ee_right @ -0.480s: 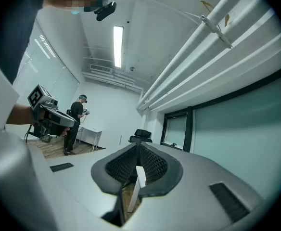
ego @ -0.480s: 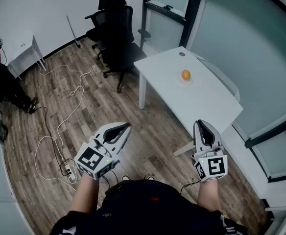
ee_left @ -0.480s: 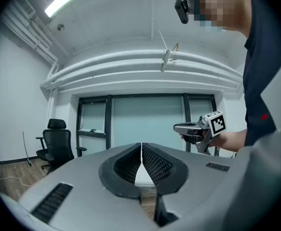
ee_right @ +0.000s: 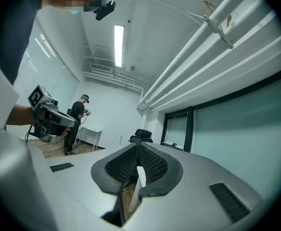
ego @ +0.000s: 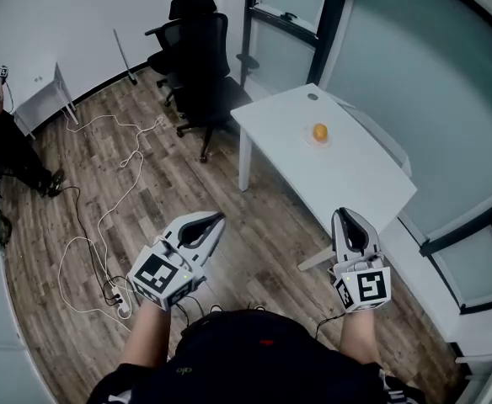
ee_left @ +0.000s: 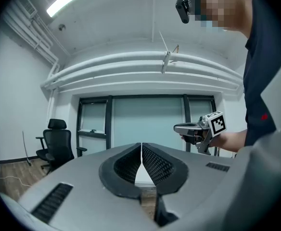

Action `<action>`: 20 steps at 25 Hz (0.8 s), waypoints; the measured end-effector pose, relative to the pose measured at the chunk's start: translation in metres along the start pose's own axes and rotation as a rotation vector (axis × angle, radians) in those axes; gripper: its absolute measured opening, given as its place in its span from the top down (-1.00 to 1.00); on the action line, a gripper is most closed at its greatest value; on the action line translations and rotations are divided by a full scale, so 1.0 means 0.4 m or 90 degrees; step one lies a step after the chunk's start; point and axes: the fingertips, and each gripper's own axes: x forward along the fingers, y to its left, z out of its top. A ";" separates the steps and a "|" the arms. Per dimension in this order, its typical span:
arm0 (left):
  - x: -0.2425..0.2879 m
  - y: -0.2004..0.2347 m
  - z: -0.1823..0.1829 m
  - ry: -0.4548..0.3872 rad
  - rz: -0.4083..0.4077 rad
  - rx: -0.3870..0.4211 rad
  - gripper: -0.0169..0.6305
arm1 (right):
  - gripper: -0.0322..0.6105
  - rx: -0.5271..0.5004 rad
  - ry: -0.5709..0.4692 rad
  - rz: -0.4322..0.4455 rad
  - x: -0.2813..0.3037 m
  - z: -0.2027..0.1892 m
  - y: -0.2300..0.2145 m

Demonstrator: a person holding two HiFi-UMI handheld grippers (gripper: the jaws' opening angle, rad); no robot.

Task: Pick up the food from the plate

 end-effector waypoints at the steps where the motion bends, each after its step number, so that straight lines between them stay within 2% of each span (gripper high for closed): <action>1: -0.004 0.005 -0.001 0.000 0.001 -0.002 0.86 | 0.77 0.004 -0.003 0.002 0.005 0.002 0.005; 11: -0.102 0.066 -0.058 0.022 0.007 -0.023 0.86 | 0.77 0.016 0.020 0.027 0.067 -0.014 0.123; 16: -0.181 0.147 -0.101 0.033 0.012 -0.038 0.86 | 0.77 0.050 0.040 0.046 0.131 -0.024 0.231; 20: -0.238 0.194 -0.154 0.031 0.028 -0.053 0.86 | 0.77 0.031 0.066 0.073 0.176 -0.046 0.314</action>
